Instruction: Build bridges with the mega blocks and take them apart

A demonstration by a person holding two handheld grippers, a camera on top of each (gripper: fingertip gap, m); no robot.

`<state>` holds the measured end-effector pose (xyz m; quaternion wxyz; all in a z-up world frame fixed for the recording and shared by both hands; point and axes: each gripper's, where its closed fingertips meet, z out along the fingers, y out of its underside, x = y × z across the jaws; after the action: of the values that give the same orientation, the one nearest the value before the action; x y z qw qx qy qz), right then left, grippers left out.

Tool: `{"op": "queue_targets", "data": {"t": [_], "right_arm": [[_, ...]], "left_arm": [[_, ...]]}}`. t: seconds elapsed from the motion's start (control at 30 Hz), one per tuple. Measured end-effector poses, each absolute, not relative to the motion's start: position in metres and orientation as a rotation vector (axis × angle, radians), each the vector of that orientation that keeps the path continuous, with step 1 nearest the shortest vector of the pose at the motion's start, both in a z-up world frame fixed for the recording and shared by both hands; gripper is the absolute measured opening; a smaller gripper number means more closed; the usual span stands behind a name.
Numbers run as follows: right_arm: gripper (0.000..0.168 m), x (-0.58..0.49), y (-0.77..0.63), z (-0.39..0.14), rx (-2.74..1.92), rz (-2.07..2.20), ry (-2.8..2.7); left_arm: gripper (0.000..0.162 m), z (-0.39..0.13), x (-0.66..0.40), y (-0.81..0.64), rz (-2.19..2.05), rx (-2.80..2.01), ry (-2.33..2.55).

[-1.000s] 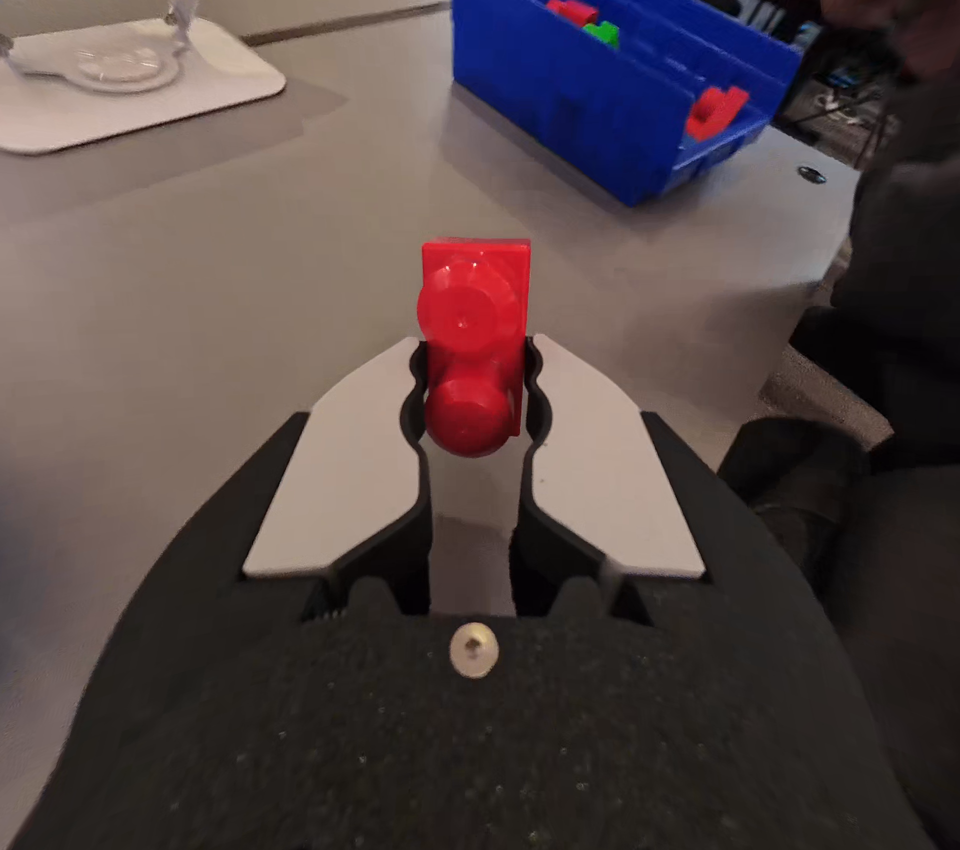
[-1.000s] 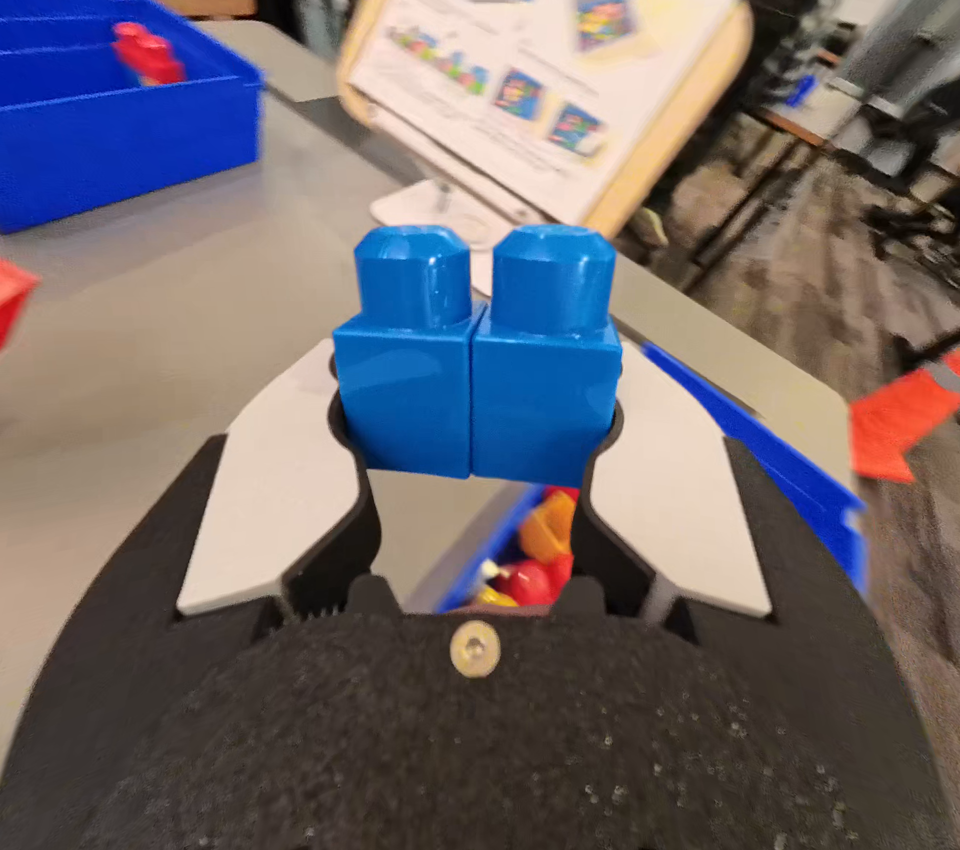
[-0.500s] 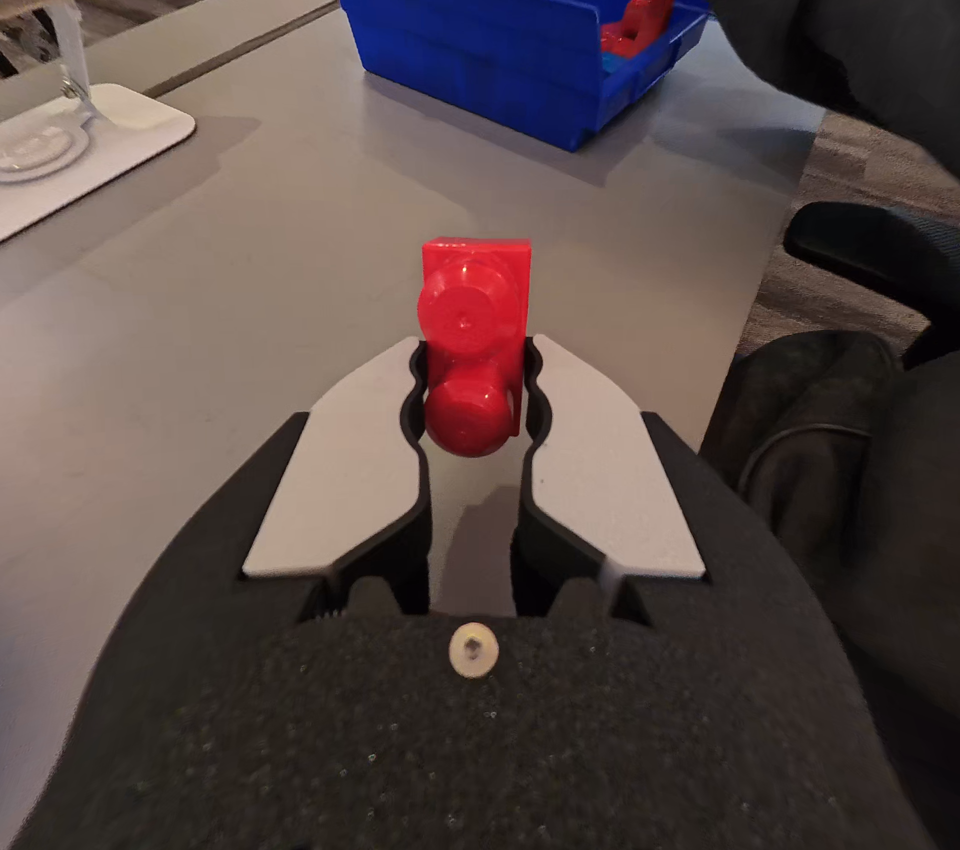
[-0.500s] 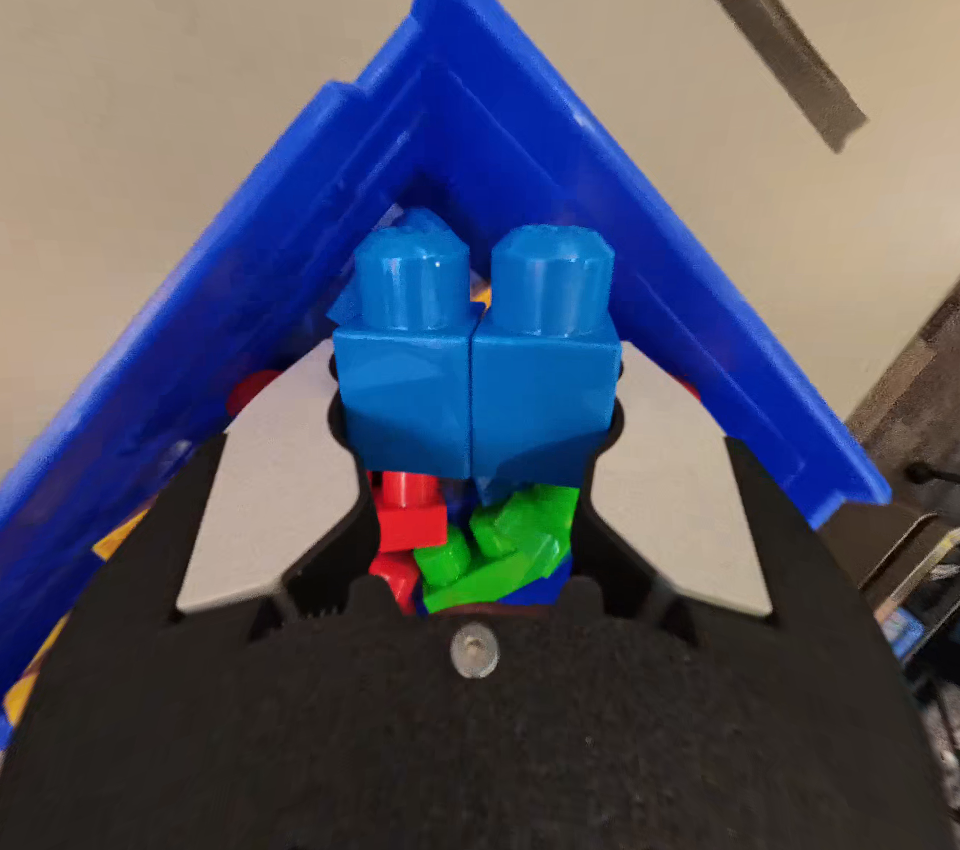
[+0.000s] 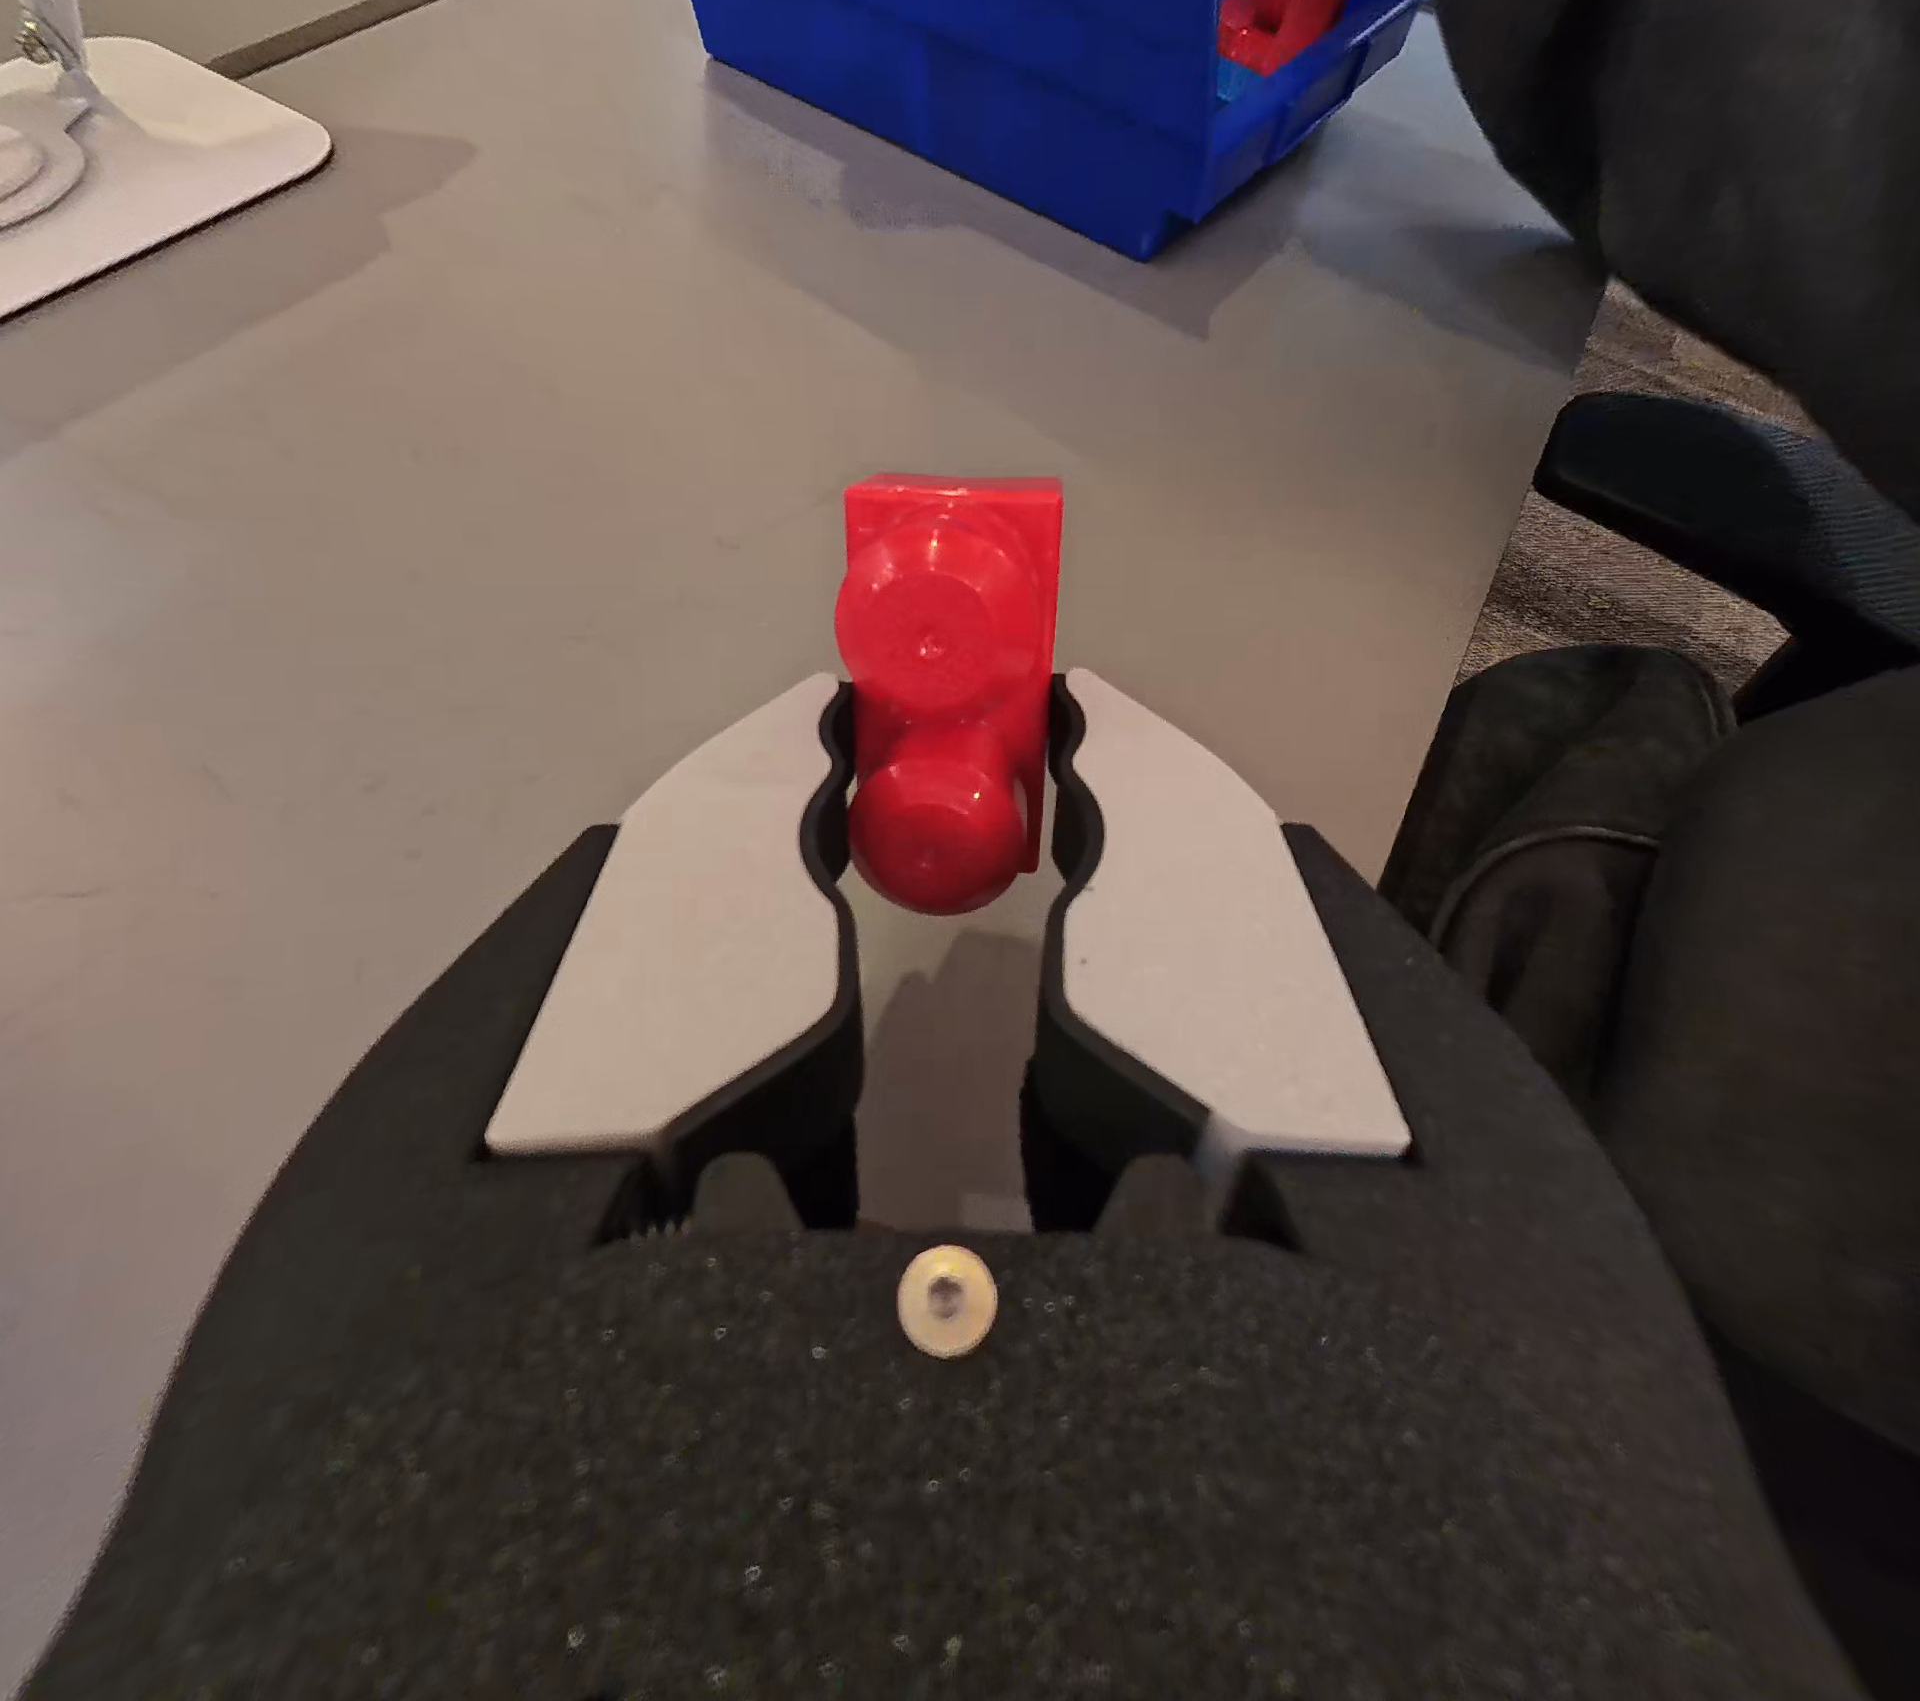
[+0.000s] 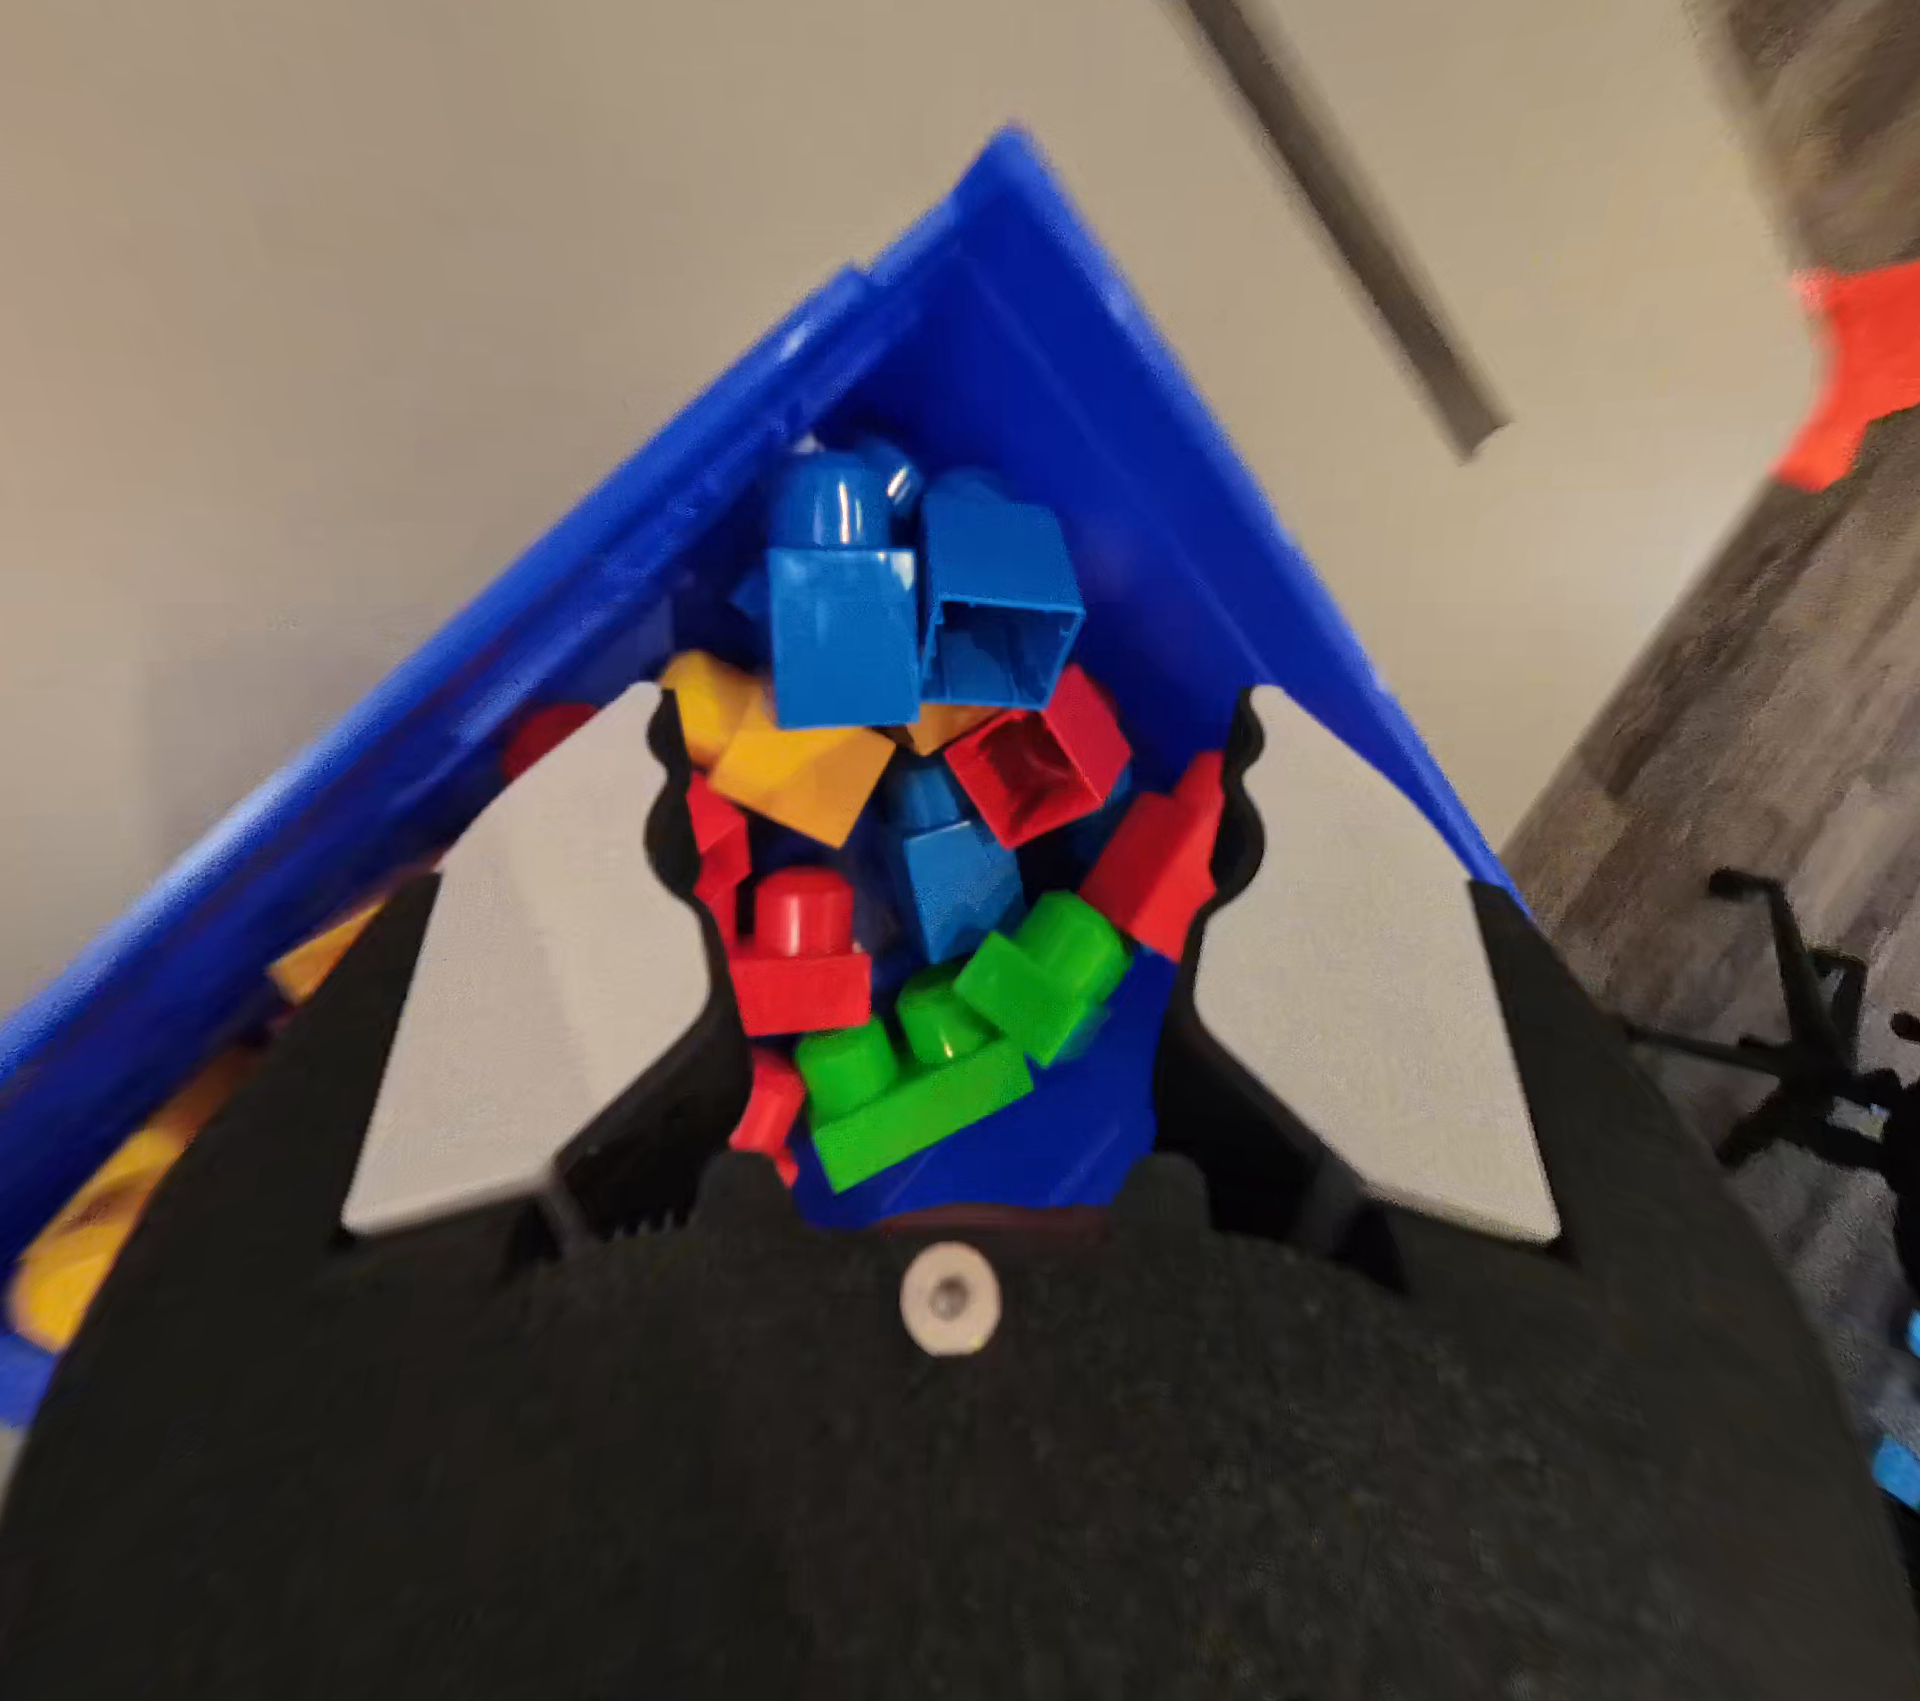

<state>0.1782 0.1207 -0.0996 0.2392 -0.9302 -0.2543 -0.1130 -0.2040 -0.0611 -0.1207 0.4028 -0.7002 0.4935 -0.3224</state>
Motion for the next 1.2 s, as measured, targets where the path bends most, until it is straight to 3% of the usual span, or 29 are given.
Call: {"op": "queue_targets", "data": {"t": [0.1, 0.2, 0.37, 0.53, 0.8, 1.2], "right_arm": [[0.089, 0.146, 0.082, -0.031, -2.238, -0.208, -0.506], [0.079, 0.069, 0.019, -0.01, -1.991, 0.1, -0.474], [0.073, -0.066, -0.079, -0.068, -1.868, 0.644, -0.537], [0.068, -0.113, -0.119, -0.11, -1.876, 0.756, -0.536], [0.067, -0.105, -0.132, -0.131, -1.938, 0.62, -0.524], [0.07, -0.08, -0.122, -0.134, -1.956, 0.613, -0.388]], "left_arm": [[0.035, -0.126, -0.204, -0.06, -0.808, -1.786, 1.262], [0.035, -0.132, -0.202, -0.06, -0.812, -1.808, 1.279], [0.035, -0.144, -0.2, -0.057, -0.782, -1.849, 1.342], [0.035, -0.153, -0.192, -0.007, -0.445, -1.986, 1.547], [0.035, -0.173, -0.152, 0.08, -0.099, -2.242, 1.753], [0.039, -0.194, -0.14, 0.088, -0.117, -2.309, 1.687]]}}
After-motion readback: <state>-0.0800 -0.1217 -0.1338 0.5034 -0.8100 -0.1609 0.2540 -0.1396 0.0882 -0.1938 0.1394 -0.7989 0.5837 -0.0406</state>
